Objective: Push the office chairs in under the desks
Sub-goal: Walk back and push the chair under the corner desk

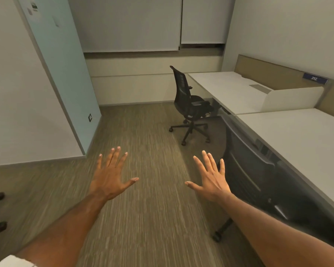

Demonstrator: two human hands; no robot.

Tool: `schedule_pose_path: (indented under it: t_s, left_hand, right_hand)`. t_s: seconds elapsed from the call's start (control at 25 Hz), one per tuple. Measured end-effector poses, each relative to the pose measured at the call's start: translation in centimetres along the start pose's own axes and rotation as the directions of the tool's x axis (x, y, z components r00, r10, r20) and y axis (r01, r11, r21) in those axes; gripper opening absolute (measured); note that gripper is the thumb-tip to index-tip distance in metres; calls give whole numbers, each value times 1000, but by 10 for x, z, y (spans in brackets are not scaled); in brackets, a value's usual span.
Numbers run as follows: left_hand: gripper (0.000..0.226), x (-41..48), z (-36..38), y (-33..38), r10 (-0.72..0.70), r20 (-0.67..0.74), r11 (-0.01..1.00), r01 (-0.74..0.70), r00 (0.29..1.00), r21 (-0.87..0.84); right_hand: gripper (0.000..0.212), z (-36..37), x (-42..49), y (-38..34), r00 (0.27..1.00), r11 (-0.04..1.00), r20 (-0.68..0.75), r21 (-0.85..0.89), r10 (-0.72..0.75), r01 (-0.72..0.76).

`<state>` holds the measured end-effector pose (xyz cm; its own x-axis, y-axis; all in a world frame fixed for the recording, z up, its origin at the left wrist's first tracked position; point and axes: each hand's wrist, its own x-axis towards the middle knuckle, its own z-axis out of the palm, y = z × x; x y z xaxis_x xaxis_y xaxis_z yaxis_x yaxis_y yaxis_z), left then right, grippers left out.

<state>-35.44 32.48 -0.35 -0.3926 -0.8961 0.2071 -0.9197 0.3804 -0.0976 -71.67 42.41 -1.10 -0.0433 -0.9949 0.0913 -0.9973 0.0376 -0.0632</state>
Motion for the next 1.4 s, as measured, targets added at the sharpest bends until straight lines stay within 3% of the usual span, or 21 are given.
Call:
schedule_pose_path:
  t_s: [0.24, 0.6, 0.8, 1.04, 1.4]
  left_hand:
    - [115, 141, 53, -63, 27, -7, 1000, -27, 1000, -15]
    - [116, 391, 89, -166, 108, -10, 994, -108, 994, -16]
    - [115, 520, 127, -180, 162, 6, 987, -161, 987, -28]
    - [115, 678, 175, -188, 131, 62, 991, -128, 989, -45]
    - [114, 911, 206, -212, 157, 67, 985, -151, 985, -88]
  right_hand:
    - [108, 35, 157, -12, 1000, 999, 6, -40, -6, 6]
    - [113, 34, 388, -13, 991, 992, -38, -15, 128, -129]
    - [112, 61, 506, 13, 984, 985, -45, -3, 174, -174]
    - [113, 106, 658, 65, 974, 972, 1, 64, 228, -228]
    - [103, 105, 878, 129, 963, 958, 13, 90, 271, -271]
